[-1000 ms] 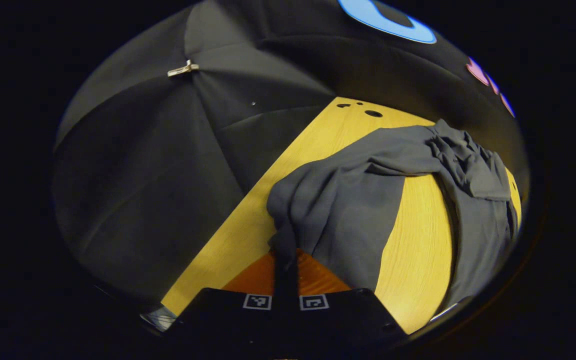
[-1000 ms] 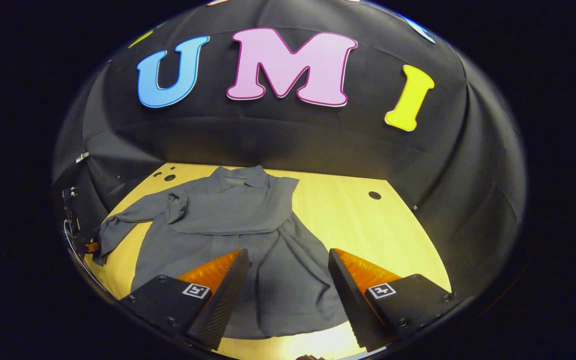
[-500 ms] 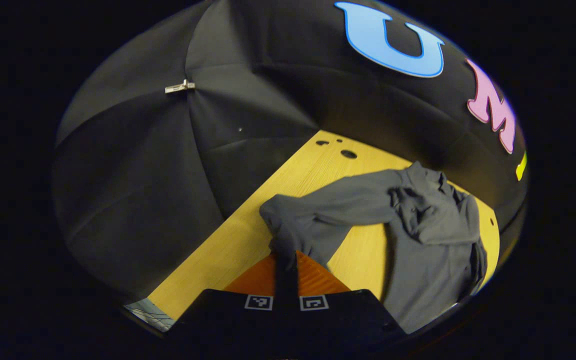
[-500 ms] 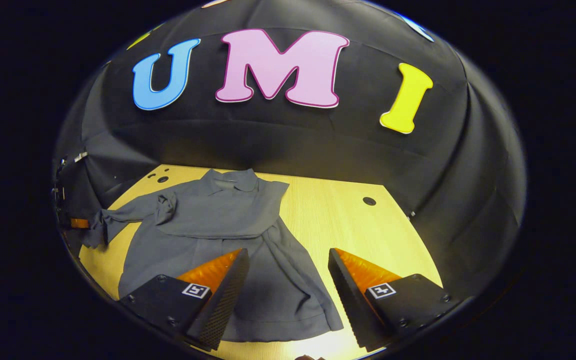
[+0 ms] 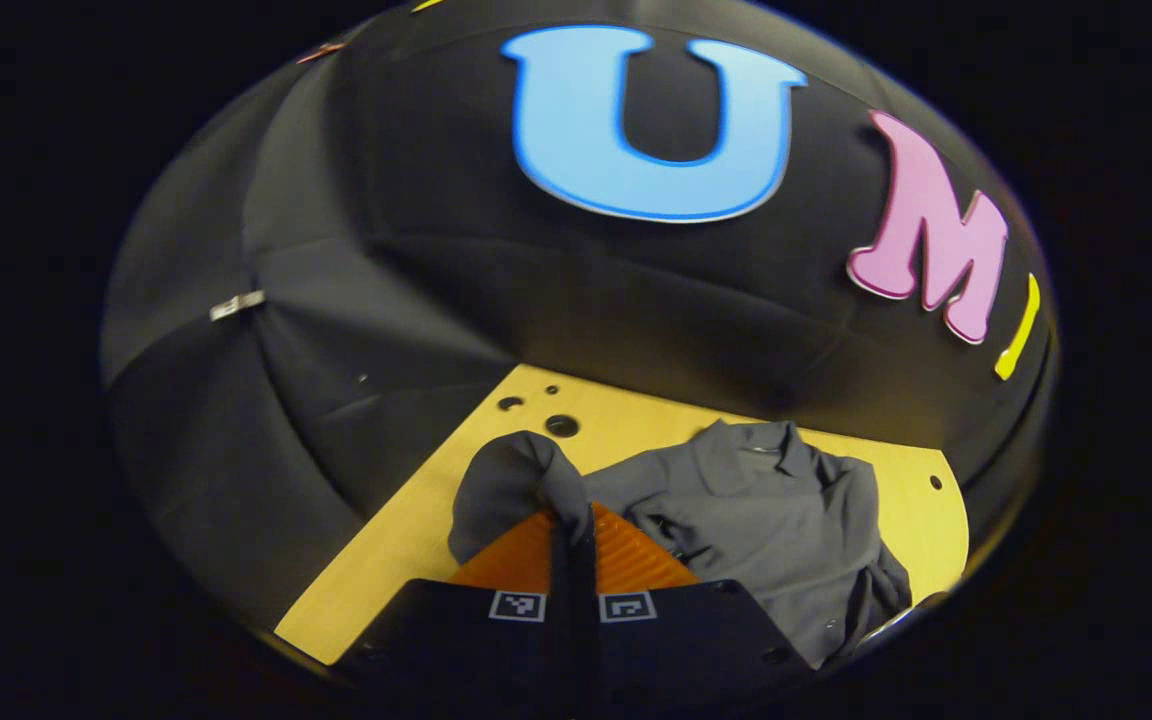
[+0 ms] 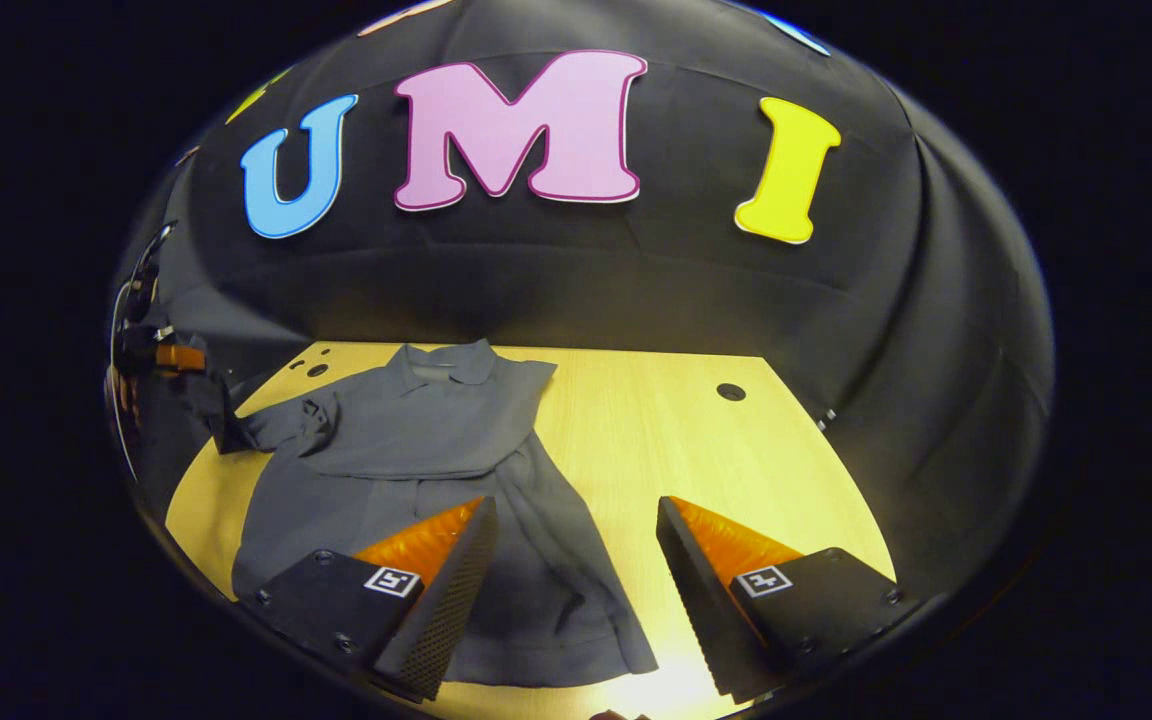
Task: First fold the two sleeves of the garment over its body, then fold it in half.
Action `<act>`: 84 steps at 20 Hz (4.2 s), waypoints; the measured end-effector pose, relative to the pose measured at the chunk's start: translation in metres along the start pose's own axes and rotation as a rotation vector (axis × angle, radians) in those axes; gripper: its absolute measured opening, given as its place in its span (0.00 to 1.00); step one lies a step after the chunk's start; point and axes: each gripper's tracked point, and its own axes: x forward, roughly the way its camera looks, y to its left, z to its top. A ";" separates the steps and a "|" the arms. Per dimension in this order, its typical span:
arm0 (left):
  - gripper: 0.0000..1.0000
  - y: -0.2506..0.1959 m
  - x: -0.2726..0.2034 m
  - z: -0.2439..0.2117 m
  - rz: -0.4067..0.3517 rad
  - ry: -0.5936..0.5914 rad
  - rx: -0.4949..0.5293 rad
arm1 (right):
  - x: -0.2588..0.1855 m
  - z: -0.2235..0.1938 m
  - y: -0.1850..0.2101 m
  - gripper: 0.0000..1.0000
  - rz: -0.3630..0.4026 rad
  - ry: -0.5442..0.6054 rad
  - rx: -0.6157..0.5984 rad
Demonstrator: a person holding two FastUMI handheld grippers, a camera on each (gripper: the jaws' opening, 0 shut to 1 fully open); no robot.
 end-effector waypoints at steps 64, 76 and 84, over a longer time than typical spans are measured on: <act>0.86 -0.064 -0.154 -0.353 -0.135 0.484 0.223 | 0.009 -0.198 0.079 0.95 0.119 0.505 -0.047; 0.06 -0.125 -0.143 -0.336 -0.257 0.427 0.174 | 0.007 -0.188 0.104 0.05 0.243 0.477 0.013; 0.06 -0.122 -0.167 -0.228 -0.289 0.219 -0.022 | -0.006 -0.107 0.105 0.05 0.297 0.303 0.080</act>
